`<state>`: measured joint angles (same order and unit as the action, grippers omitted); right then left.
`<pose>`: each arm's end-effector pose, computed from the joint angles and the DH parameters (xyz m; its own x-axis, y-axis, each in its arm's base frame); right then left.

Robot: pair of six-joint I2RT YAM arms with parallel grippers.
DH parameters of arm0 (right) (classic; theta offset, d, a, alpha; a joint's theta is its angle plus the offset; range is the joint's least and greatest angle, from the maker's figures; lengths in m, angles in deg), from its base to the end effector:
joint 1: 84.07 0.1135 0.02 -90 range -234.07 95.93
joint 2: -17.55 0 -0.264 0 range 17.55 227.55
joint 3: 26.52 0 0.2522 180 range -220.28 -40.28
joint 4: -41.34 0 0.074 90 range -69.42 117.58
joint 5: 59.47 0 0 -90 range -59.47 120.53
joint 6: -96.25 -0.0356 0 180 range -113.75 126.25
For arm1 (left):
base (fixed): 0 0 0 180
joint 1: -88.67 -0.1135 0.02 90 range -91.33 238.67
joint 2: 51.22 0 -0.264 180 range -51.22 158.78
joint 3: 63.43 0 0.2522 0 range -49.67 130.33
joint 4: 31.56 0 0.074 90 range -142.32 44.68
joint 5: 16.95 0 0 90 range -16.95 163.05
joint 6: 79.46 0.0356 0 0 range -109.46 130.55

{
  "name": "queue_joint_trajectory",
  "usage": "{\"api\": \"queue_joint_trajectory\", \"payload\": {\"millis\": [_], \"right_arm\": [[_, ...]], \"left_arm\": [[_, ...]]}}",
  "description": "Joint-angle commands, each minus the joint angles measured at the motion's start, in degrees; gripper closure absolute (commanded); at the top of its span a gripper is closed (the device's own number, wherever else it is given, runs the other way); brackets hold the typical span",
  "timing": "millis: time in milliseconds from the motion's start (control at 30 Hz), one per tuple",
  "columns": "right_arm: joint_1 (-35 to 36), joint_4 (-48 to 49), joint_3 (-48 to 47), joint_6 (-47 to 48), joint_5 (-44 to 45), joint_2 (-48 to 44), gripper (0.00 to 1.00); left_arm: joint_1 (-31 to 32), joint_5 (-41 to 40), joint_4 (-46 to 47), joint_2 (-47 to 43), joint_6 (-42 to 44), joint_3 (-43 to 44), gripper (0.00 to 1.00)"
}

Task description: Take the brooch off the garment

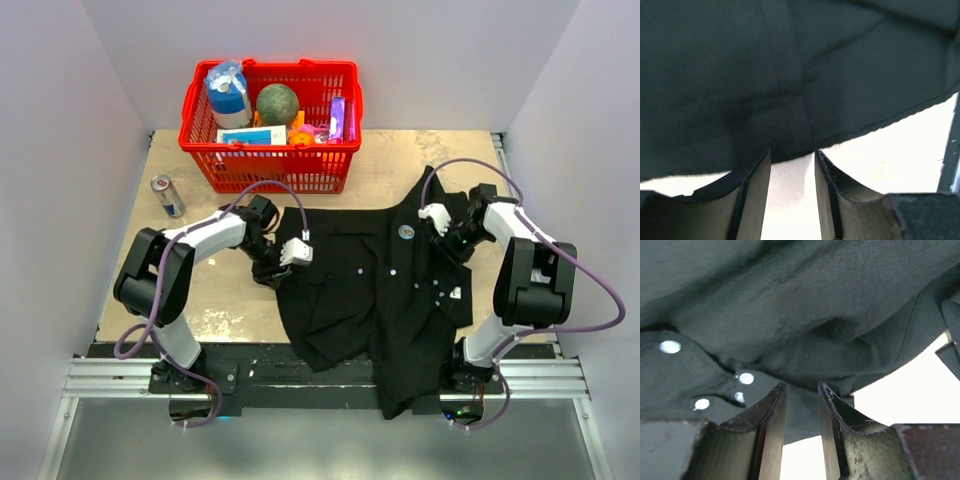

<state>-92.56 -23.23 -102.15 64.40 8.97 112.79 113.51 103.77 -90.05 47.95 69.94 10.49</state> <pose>0.2913 -0.0303 0.1852 -0.6046 -0.7085 -0.3640 -0.7828 0.6131 0.1068 0.2660 -0.1432 0.1626 -0.1048 0.8639 -0.4926 0.9860 0.0258 -0.1646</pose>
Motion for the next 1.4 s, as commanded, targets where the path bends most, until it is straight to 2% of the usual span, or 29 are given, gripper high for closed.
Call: {"api": "queue_joint_trajectory", "payload": {"millis": [0,100,267,400,533,633,733,800,933,1033,1067,1167,1200,1300,1367], "right_arm": [[-0.1,2.9,0.2,-0.2,0.8,2.9,0.66],[-0.1,5.3,0.6,-1.3,2.0,4.9,0.66],[-0.6,9.5,-0.3,-3.7,7.2,9.4,0.70],[-2.1,10.9,-3.9,-3.5,11.6,13.3,0.74],[-3.9,11.5,-8.5,-1.6,14.5,14.7,0.75],[-3.9,11.9,-11.0,0.6,14.7,14.3,0.73],[-3.8,11.5,-14.3,1.0,14.3,14.2,0.72],[-3.4,11.5,-15.2,0.7,13.8,13.6,0.71],[-2.5,8.5,-18.5,-0.4,9.0,9.4,0.69],[-2.0,5.8,-18.3,-1.3,2.9,2.3,0.64],[-1.9,6.2,-17.7,-1.8,1.8,-0.9,0.61],[-1.6,8.7,-15.1,-5.0,-1.7,-3.6,0.60],[-1.1,9.6,-15.0,-6.8,-2.9,-3.5,0.59],[1.0,13.9,-17.9,-15.3,-2.1,0.1,0.59],[2.0,17.5,-21.3,-20.3,-1.3,2.2,0.59]], "left_arm": [[0.2,7.3,-4.0,0.5,1.2,4.3,0.56],[1.7,8.0,0.0,2.1,-2.0,3.6,0.56],[3.8,-0.2,3.5,7.3,-7.1,4.9,0.59],[1.4,-7.6,3.9,8.1,-3.9,5.1,0.61],[-5.3,-14.8,1.5,9.0,0.8,8.7,0.62],[-9.2,-18.0,0.7,9.7,5.1,12.5,0.63],[-10.4,-20.2,1.3,10.6,8.5,16.2,0.63],[-10.4,-19.6,0.4,10.7,8.6,20.1,0.63],[-9.4,-10.4,-4.5,7.6,6.3,26.3,0.60],[-7.8,-3.6,-6.8,1.3,6.6,25.5,0.57],[-7.2,-2.3,-6.2,-0.3,5.7,22.4,0.56],[-4.4,-1.1,3.0,-4.1,-1.6,16.2,0.53],[-3.8,-1.2,8.6,-3.3,-3.7,15.4,0.53],[-2.0,-5.3,17.5,2.6,-12.5,16.5,0.53],[-2.1,-9.0,20.4,6.1,-17.3,19.4,0.53]]}}
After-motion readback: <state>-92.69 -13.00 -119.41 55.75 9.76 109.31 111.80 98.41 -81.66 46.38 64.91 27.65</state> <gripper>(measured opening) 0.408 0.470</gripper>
